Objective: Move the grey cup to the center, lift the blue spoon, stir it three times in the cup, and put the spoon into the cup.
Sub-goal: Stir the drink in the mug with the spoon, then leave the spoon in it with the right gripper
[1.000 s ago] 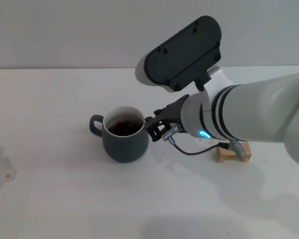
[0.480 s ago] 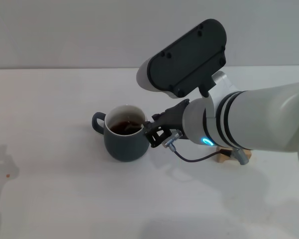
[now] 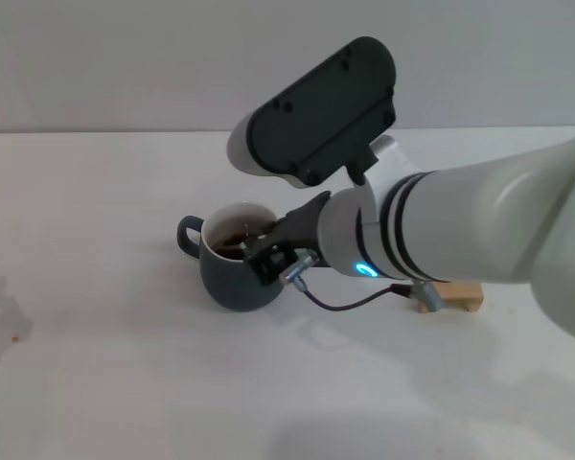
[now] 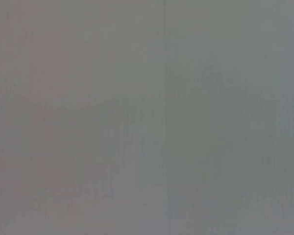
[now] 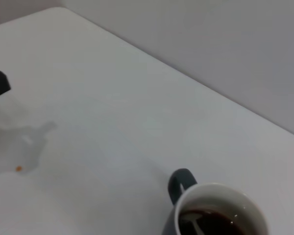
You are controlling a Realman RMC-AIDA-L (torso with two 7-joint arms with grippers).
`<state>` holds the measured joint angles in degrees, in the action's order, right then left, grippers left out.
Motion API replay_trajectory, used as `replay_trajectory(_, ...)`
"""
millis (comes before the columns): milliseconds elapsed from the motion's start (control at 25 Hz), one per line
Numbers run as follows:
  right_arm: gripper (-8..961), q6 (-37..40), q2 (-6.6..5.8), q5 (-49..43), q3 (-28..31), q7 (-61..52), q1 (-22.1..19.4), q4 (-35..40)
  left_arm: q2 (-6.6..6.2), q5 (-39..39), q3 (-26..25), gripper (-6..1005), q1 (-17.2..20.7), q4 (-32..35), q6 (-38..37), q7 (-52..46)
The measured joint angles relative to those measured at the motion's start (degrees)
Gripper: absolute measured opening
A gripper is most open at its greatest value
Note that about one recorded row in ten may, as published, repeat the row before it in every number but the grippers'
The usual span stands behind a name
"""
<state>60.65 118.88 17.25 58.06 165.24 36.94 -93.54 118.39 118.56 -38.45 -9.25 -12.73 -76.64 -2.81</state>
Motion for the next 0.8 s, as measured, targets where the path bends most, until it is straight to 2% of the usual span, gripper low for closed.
replay_trajectory(800,163,-3.8,-0.26,-0.6,2.4,0.0,2.8,5.2,-0.07,0.0,-1.3,-2,-0.9,0.3,1.0,0.0)
